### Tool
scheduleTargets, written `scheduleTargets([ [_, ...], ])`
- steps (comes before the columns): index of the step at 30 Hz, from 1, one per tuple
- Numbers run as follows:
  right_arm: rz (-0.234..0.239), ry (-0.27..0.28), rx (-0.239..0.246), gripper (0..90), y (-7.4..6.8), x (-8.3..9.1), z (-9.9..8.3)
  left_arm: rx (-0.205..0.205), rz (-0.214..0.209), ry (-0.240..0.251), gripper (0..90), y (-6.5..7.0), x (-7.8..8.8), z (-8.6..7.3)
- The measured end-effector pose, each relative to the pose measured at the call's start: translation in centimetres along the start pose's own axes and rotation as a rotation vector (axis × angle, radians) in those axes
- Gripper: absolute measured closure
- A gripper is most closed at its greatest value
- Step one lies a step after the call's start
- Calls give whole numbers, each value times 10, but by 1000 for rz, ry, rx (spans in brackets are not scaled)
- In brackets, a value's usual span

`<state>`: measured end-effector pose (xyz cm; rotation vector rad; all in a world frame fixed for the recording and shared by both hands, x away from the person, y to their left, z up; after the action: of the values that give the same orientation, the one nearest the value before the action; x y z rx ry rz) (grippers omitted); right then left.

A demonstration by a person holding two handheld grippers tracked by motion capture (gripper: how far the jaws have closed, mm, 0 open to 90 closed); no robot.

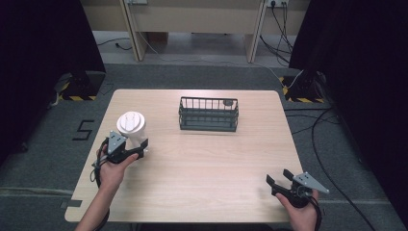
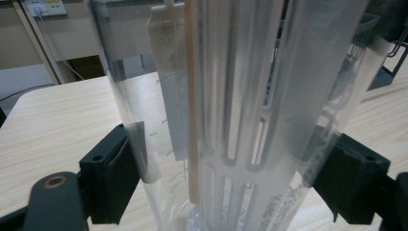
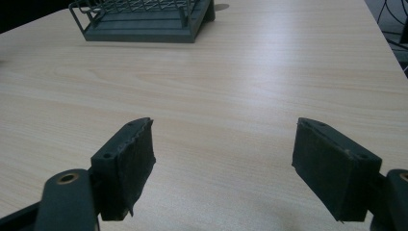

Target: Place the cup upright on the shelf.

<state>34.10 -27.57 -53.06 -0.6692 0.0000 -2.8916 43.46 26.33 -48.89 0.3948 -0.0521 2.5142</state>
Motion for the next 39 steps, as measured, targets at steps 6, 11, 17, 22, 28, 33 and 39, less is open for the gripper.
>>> scheduleTargets([
  [6, 0, 0, 2, 230, 0, 0, 0, -7, -8, 7, 179, 2, -1, 6],
  [11, 0, -2, 0, 230, 0, 0, 0, -13, -15, 12, 179, 5, -3, 11],
  [17, 1, -1, 3, 229, 0, 0, 0, -28, -29, 14, 179, 9, -8, 19],
  [22, 0, 0, -1, 224, 0, 0, 0, -28, -41, 19, 179, 13, -11, 22],
  [28, 1, 0, 0, 222, 0, 0, 0, -35, -53, 23, 179, 18, -13, 27],
  [33, 0, -1, 0, 221, 0, 0, 0, -35, -67, 28, 179, 21, -16, 31],
  [39, 0, -1, 1, 221, -1, 0, 0, -42, -80, 32, 179, 26, -21, 38],
])
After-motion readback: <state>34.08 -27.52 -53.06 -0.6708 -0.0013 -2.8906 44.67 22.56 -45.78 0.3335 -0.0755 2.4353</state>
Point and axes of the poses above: each handheld gripper's, and its own axes: x roughly backward along the jaws, z roughly out of its top, y roughly to its right, the point moved 4 cm from there along -x, roughly forward along the jaws, and after that the axes turned 13 degrees about -z, right-handed, at the moved point
